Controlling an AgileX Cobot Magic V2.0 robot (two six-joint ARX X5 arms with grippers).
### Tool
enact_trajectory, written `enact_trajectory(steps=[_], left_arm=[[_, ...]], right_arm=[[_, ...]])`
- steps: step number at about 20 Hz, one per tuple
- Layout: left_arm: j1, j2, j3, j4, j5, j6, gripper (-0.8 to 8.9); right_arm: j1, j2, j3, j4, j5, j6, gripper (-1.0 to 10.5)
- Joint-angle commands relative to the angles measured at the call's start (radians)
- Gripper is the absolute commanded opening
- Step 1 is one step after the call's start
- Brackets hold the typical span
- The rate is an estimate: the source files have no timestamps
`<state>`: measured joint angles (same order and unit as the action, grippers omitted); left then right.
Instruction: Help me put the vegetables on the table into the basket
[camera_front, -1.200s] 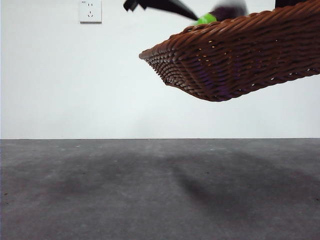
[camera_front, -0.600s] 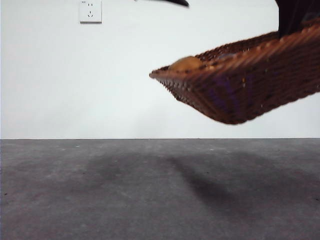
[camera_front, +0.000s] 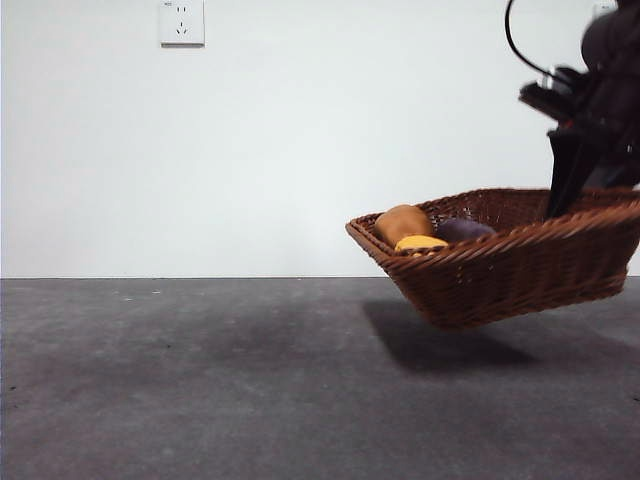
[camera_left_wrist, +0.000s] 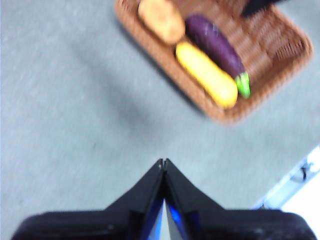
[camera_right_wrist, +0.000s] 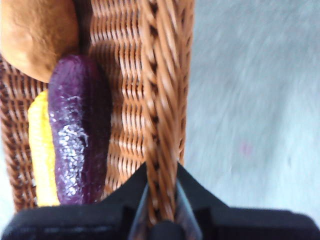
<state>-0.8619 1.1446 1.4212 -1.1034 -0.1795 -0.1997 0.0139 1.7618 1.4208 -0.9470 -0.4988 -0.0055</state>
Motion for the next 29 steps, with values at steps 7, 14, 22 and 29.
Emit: enact_trajectory(steps=[7,14,22,29], left_arm=[[-0.048,-0.108,-0.005,-0.187,-0.005,-0.045,-0.03],[-0.050,-0.232,-0.005,-0.213,-0.004,-0.107,-0.03],[-0.050,-0.344,-0.005,-0.214,-0.004,-0.097,-0.03],[-0.050,-0.379,-0.005,-0.214,-0.004,0.000,-0.03]], right_arm=[[-0.061,0.281,0.192,-0.016,-0.103,-0.052,-0.2],[-0.069,0.362,0.196,0.031,-0.042,-0.058,1.1],[-0.074,0.152,0.247,-0.042,-0.003,-0.039,5.4],[-0.074,-0.372,0.247,-0.262,0.260,-0.037,5.3]])
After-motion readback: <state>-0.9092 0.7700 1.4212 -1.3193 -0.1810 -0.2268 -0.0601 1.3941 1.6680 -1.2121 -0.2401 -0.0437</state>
